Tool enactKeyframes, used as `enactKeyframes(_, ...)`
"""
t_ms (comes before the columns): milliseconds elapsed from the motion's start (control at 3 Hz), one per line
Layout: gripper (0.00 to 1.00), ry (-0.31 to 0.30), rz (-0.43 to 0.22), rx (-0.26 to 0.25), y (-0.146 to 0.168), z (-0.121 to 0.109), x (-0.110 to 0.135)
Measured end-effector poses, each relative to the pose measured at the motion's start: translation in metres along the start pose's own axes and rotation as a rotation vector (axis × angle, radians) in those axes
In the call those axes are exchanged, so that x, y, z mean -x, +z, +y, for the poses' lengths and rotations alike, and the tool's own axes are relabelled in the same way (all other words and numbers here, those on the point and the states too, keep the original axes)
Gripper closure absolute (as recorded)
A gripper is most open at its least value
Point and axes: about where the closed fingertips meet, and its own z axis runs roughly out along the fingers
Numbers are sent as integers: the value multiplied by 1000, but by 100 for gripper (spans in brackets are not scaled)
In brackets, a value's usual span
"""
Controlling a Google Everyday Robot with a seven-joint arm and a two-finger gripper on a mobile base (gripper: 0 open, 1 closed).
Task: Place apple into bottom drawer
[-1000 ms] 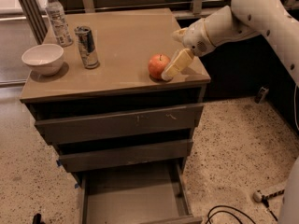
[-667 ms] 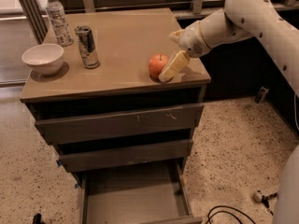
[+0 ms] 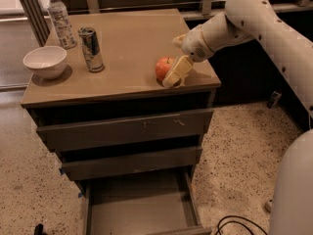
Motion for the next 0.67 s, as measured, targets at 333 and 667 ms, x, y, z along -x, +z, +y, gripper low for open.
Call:
enactKeyframes(333, 19, 19, 19, 29, 6, 3, -2)
enactKeyframes(667, 42, 20, 19, 30, 6, 4, -2)
